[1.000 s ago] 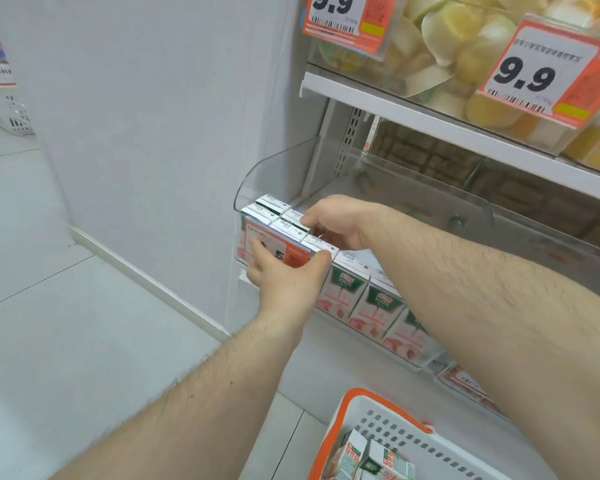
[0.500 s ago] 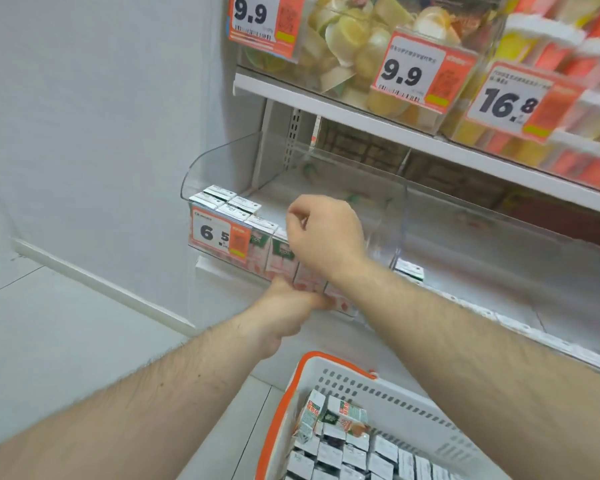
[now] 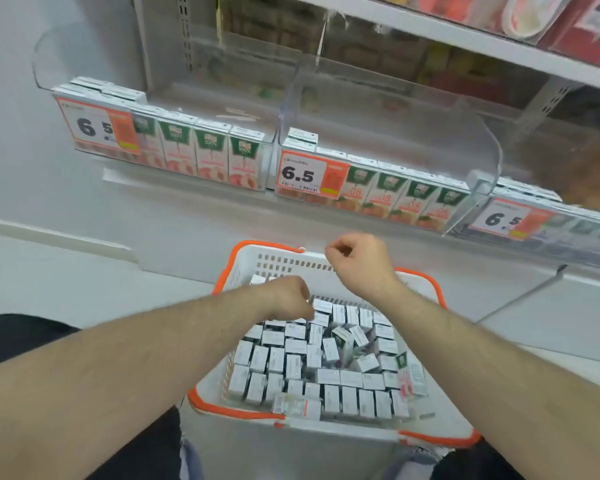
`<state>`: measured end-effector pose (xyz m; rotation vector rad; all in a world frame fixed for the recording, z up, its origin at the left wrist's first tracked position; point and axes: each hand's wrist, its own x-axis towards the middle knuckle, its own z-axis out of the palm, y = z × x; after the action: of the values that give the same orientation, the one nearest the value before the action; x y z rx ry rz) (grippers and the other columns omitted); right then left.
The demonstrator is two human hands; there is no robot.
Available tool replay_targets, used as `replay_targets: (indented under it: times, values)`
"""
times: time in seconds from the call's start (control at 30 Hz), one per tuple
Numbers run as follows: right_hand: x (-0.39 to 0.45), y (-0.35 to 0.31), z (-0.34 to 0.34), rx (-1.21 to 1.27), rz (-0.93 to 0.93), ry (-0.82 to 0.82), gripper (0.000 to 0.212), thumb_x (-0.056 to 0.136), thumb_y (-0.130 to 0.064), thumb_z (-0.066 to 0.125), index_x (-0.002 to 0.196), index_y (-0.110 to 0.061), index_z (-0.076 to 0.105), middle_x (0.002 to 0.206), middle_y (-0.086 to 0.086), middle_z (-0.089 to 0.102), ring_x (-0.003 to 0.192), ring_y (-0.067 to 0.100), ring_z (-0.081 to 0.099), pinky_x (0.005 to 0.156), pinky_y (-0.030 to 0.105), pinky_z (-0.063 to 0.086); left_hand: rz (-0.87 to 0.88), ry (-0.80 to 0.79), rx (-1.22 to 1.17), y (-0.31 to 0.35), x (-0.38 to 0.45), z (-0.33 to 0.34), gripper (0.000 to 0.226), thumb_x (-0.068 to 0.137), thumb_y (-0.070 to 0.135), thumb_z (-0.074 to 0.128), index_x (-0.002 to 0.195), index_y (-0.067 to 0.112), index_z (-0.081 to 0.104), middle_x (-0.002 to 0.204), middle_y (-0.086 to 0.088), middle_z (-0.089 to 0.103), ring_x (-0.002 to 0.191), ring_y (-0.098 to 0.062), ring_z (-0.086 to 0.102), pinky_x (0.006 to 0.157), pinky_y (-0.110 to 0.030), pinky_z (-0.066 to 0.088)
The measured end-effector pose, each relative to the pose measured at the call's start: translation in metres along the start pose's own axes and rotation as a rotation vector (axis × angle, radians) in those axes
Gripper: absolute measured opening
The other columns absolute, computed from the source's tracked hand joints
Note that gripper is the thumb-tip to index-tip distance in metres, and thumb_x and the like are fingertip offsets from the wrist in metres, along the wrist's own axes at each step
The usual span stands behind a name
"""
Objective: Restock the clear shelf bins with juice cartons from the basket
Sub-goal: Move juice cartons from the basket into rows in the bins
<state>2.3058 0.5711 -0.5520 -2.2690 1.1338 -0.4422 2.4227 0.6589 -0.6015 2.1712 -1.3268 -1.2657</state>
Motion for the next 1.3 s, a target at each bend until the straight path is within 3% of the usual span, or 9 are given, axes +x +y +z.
replay_targets:
  times: [0.13, 0.27, 0.4, 0.63, 0.8, 0.9, 1.03, 1.2, 1.3]
  values:
    - [-0.011, 0.073, 0.007, 0.101, 0.286, -0.044, 0.023, 0.086, -0.009, 0.058, 0.064, -0.011, 0.064, 0.075, 0.011, 0.069, 0.077, 0.031, 0.069, 0.070, 0.034, 0.055, -0.060, -0.151, 0.198, -0.014, 0.011, 0.064, 0.022, 0.090, 0.025, 0.063, 0.106, 0.013, 0.054, 0.087, -0.002, 0.050, 0.076, -0.020, 0.048, 0.064, -0.028, 0.038]
    - [-0.028, 0.138, 0.018, -0.163, 0.455, -0.294, 0.023, 0.087, -0.011, 0.057, 0.066, -0.006, 0.060, 0.074, 0.009, 0.060, 0.070, 0.024, 0.058, 0.067, 0.030, 0.049, -0.118, -0.253, 0.314, -0.029, 0.022, 0.114, 0.028, 0.086, 0.035, 0.066, 0.100, 0.011, 0.060, 0.088, -0.006, 0.059, 0.078, -0.020, 0.057, 0.064, -0.029, 0.045]
    - [-0.050, 0.185, 0.023, -0.593, 0.388, -0.493, 0.015, 0.088, -0.019, 0.053, 0.099, -0.012, 0.062, 0.101, 0.008, 0.061, 0.096, 0.027, 0.059, 0.079, 0.031, 0.049, -0.206, -0.278, 0.383, -0.037, 0.035, 0.138, 0.062, 0.080, 0.056, 0.063, 0.124, 0.013, 0.054, 0.124, -0.010, 0.059, 0.116, -0.029, 0.054, 0.096, -0.040, 0.046]
    - [-0.071, 0.232, 0.041, -1.175, 0.163, -0.729, 0.068, 0.073, -0.046, 0.063, 0.136, -0.026, 0.044, 0.134, 0.009, 0.042, 0.122, 0.029, 0.042, 0.096, 0.043, 0.038, -0.383, -0.313, 0.387, -0.049, 0.048, 0.162, 0.114, 0.067, 0.064, 0.075, 0.152, 0.018, 0.014, 0.154, -0.014, 0.013, 0.140, -0.038, 0.026, 0.104, -0.047, 0.040]
    - [-0.079, 0.245, 0.049, -1.295, 0.104, -0.708, 0.058, 0.078, -0.023, 0.061, 0.134, -0.021, 0.047, 0.132, 0.012, 0.041, 0.117, 0.030, 0.042, 0.097, 0.042, 0.037, -0.431, -0.302, 0.251, -0.057, 0.054, 0.161, 0.101, 0.070, 0.058, 0.066, 0.150, 0.017, 0.020, 0.153, -0.013, 0.025, 0.135, -0.036, 0.035, 0.101, -0.043, 0.041]
    - [-0.070, 0.241, 0.046, -1.267, 0.098, -0.703, 0.056, 0.080, -0.030, 0.060, 0.134, -0.021, 0.046, 0.130, 0.011, 0.045, 0.116, 0.029, 0.047, 0.098, 0.042, 0.038, -0.437, -0.267, -0.082, -0.057, 0.055, 0.151, 0.073, 0.078, 0.052, 0.046, 0.134, 0.007, 0.040, 0.122, -0.012, 0.055, 0.108, -0.026, 0.054, 0.093, -0.038, 0.046]
    - [-0.049, 0.218, 0.028, -0.724, 0.360, -0.661, 0.076, 0.075, -0.052, 0.062, 0.141, -0.025, 0.038, 0.135, 0.009, 0.045, 0.116, 0.027, 0.051, 0.092, 0.039, 0.045, -0.614, -0.239, -0.794, -0.047, 0.051, 0.114, 0.029, 0.086, 0.038, 0.040, 0.082, 0.013, 0.054, 0.084, -0.011, 0.059, 0.083, -0.027, 0.057, 0.084, -0.040, 0.049]
    - [-0.025, 0.162, 0.008, 0.432, 0.663, -0.483, 0.056, 0.074, -0.038, 0.069, 0.122, -0.012, 0.059, 0.102, 0.013, 0.058, 0.083, 0.024, 0.056, 0.074, 0.043, 0.051, -0.444, -0.274, -1.247, -0.023, 0.047, 0.057, 0.041, 0.085, 0.047, 0.038, 0.096, 0.015, 0.059, 0.095, -0.013, 0.064, 0.090, -0.030, 0.056, 0.077, -0.039, 0.044]
    - [-0.014, 0.123, -0.003, 0.899, 0.690, -0.405, 0.047, 0.071, -0.030, 0.068, 0.113, -0.011, 0.059, 0.110, 0.018, 0.056, 0.093, 0.030, 0.057, 0.075, 0.041, 0.052, -0.320, -0.291, -1.287, -0.002, 0.030, 0.005, 0.046, 0.082, 0.058, 0.048, 0.087, 0.015, 0.065, 0.090, -0.010, 0.066, 0.082, -0.029, 0.061, 0.076, -0.037, 0.040]
